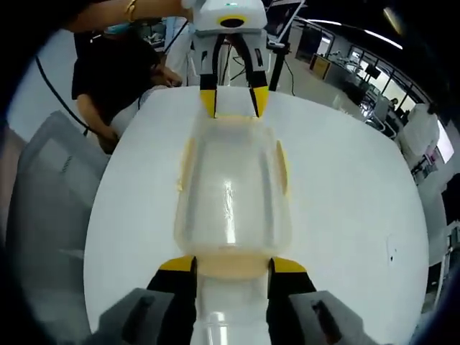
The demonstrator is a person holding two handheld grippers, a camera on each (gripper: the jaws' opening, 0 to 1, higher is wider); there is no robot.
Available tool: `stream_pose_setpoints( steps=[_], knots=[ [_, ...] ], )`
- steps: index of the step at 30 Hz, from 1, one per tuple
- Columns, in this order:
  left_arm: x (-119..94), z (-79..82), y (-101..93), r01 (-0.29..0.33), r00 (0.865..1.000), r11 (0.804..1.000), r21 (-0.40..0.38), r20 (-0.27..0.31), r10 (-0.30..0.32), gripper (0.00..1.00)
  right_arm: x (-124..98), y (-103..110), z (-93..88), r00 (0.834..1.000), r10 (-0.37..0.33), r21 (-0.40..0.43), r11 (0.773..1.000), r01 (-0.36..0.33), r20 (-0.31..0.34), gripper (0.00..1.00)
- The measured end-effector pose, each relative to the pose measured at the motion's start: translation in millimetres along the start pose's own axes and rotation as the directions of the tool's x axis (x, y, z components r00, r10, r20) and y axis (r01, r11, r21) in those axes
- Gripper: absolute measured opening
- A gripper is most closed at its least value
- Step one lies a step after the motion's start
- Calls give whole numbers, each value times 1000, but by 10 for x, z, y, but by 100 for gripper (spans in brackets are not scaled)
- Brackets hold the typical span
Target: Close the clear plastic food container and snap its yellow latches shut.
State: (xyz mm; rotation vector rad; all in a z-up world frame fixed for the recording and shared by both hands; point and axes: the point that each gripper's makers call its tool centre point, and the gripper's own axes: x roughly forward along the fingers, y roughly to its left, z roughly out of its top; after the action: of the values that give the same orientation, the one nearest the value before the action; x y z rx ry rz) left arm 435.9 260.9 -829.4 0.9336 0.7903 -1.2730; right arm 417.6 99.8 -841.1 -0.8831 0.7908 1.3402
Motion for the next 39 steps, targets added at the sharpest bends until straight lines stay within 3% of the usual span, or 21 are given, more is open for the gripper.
stream_pose_setpoints(
  steps=[15, 39],
  knots=[
    [-98, 122, 1, -7, 1000, 1000, 26, -7, 7, 35, -162, 16, 15, 1000, -15, 11, 1000, 14, 27, 35],
    [-19, 112, -91, 13, 1000, 999, 31, -21, -13, 35, -112, 44, 5, 999, -10, 3, 1000, 10, 47, 34]
  ],
)
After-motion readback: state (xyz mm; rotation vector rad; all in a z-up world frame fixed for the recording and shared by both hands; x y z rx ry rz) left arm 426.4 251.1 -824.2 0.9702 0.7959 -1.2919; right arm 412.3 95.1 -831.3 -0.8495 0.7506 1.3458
